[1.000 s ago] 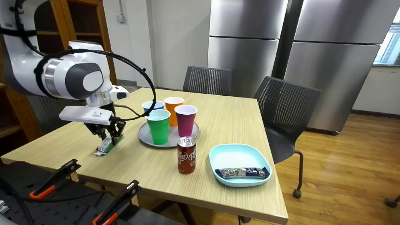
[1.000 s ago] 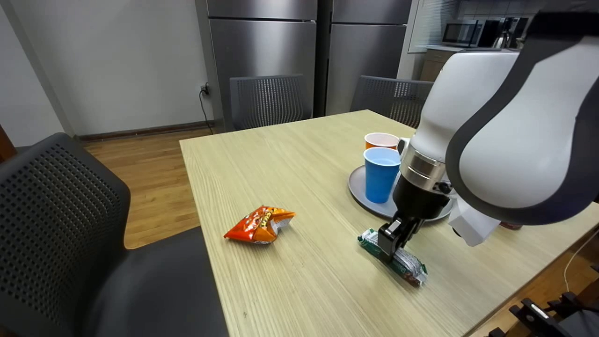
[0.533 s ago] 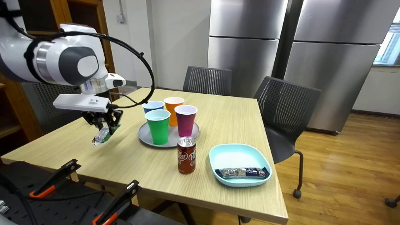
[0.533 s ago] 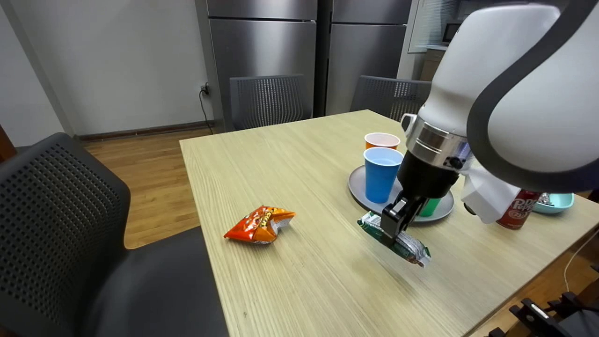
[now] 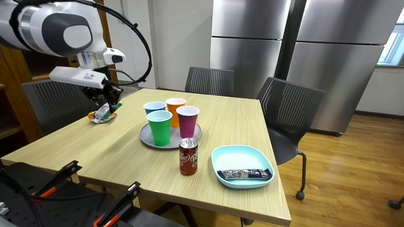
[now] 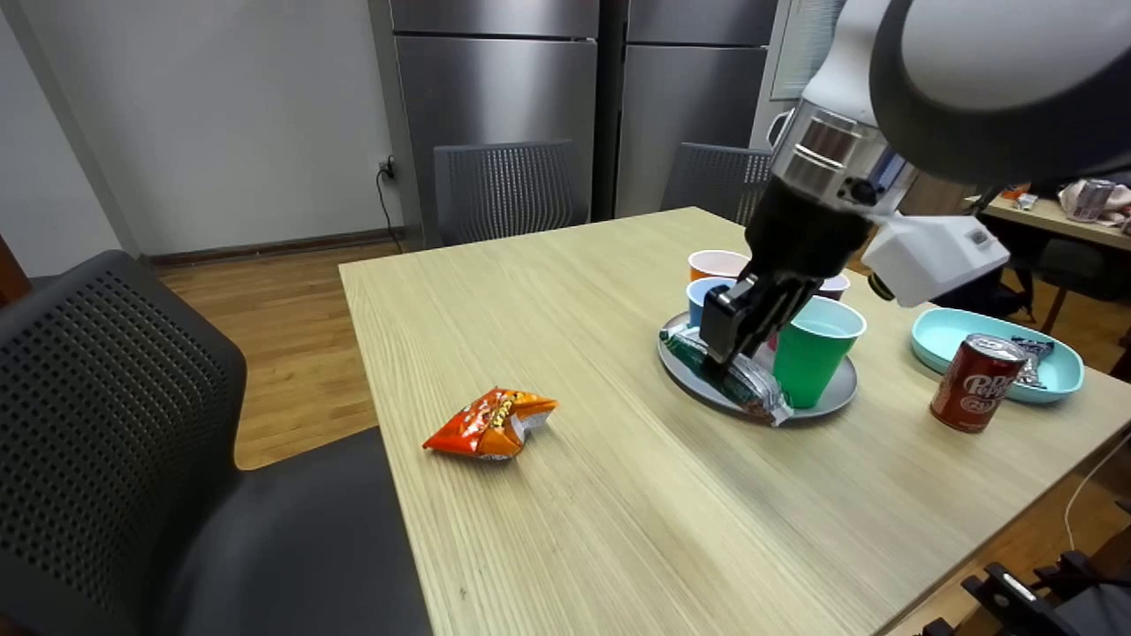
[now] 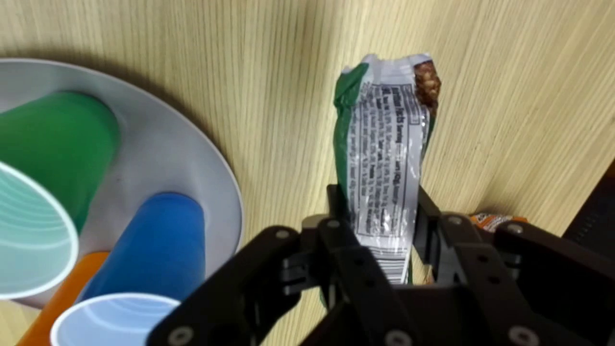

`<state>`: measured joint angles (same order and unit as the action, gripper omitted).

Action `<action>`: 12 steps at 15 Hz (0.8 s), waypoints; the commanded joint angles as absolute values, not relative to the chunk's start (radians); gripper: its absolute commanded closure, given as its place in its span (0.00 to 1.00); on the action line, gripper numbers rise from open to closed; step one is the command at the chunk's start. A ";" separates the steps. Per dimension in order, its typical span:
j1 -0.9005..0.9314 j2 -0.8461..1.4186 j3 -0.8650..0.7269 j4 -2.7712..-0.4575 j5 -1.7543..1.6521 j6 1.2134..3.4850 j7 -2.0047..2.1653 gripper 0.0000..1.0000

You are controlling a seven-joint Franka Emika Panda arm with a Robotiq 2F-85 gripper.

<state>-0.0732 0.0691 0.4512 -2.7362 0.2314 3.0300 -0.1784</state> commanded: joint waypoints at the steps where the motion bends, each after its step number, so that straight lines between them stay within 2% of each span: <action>1: -0.103 -0.045 0.462 -2.706 0.339 2.913 -0.239 0.91; 5: -0.111 -0.122 0.401 -2.661 0.376 2.818 -0.245 0.91; 6: -0.006 -0.167 0.272 -2.657 0.362 2.768 -0.233 0.91; 12: 0.021 -0.301 0.048 -2.604 0.295 2.597 -0.192 0.91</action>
